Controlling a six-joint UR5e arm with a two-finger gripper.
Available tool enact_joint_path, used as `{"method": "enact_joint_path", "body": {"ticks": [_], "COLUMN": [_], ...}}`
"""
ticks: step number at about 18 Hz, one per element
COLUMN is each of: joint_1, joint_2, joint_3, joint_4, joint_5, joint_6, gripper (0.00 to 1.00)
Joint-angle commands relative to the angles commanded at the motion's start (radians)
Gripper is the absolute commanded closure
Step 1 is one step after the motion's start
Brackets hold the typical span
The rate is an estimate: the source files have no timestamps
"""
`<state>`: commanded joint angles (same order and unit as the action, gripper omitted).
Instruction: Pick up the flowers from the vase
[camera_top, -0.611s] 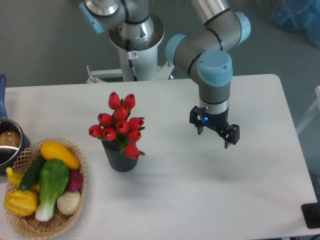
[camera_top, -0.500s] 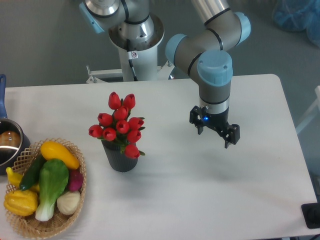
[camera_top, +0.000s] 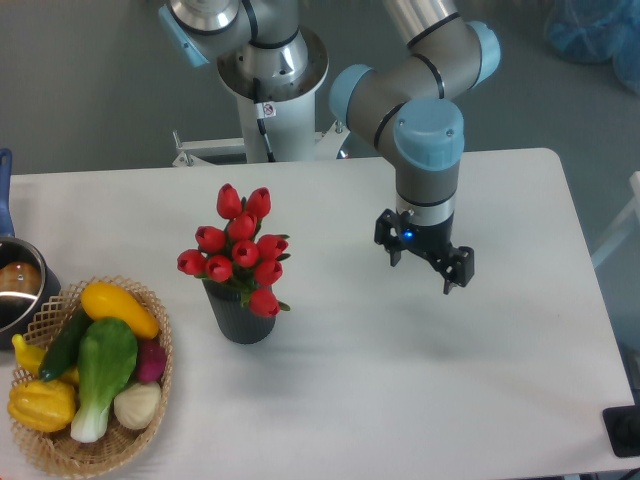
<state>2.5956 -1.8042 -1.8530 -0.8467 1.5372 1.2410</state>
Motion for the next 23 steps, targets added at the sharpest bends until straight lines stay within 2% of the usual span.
{"method": "enact_joint_path", "body": {"ticks": [2,5,10,12,16,18,20,23], "joint_1": [-0.006,-0.014,-0.002,-0.003,-0.015,-0.018,-0.014,-0.003], "joint_2": [0.069,0.14,0.213,0.241,0.293,0.312,0.309,0.304], "joint_3": [-0.034,-0.075,-0.195,-0.215,-0.216,-0.253,-0.255,-0.261], "joint_4": [-0.008,-0.049,-0.051,-0.051,-0.057,-0.057,-0.049,-0.06], "joint_5": [-0.006,-0.02,-0.026,-0.028,-0.039,-0.043,-0.106,-0.294], "joint_6": [0.002,0.005,0.005,0.005,0.002,-0.008,-0.006,-0.006], "gripper": [0.0,0.0,0.0,0.0,0.0,0.0,0.0,0.0]}}
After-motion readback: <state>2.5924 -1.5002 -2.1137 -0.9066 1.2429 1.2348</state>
